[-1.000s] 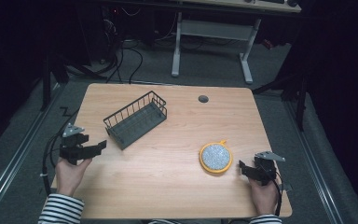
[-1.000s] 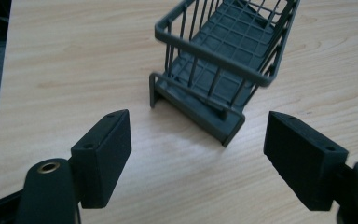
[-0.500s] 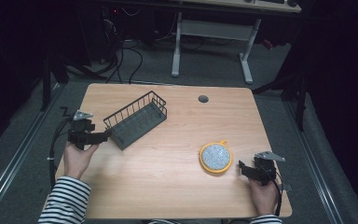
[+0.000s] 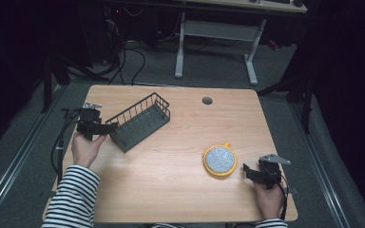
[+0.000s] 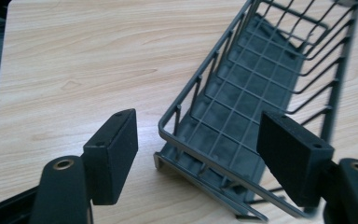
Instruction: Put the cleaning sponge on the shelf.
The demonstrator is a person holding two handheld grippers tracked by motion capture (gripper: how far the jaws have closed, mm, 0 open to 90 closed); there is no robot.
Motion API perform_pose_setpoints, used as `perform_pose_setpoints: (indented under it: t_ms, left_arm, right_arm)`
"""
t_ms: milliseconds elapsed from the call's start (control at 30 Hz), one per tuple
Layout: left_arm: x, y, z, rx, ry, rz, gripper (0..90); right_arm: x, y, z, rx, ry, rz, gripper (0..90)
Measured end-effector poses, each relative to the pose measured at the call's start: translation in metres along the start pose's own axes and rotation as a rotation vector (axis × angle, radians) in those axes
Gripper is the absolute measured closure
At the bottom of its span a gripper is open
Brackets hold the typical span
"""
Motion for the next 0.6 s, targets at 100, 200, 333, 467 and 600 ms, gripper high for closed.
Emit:
perform_pose_setpoints:
  t_ms: [100, 200, 333, 467, 600]
  left_arm:
    - [-0.006, 0.000, 0.000, 0.002, 0.017, 0.011, 31.2]
    - [-0.011, -0.002, 0.002, -0.003, 0.035, 0.024, 33.1]
    - [-0.013, -0.003, 0.002, -0.008, 0.040, 0.030, 36.9]
    - [-0.015, -0.007, 0.001, -0.016, 0.031, 0.043, 42.9]
    - [-0.015, -0.008, -0.001, -0.012, 0.025, 0.041, 46.1]
  right_arm:
    - [0.000, 0.000, 0.000, -0.002, 0.000, 0.000, 29.7]
    - [0.000, 0.000, 0.000, -0.002, 0.001, 0.000, 29.7]
    - [0.000, 0.000, 0.000, -0.002, 0.002, 0.000, 29.7]
    - [0.000, 0.000, 0.000, -0.001, 0.002, 0.000, 29.7]
    - [0.000, 0.000, 0.000, -0.001, 0.002, -0.001, 29.7]
Point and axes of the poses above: each handheld gripper's, and its own axes: x roughly backward along the jaws, y roughly out of its top, z roughly to its left, the point moved 7 cm from there along -x, roughly forward along the jaws, and after that the axes turned 11 degrees about x, right-handed, at the moved point
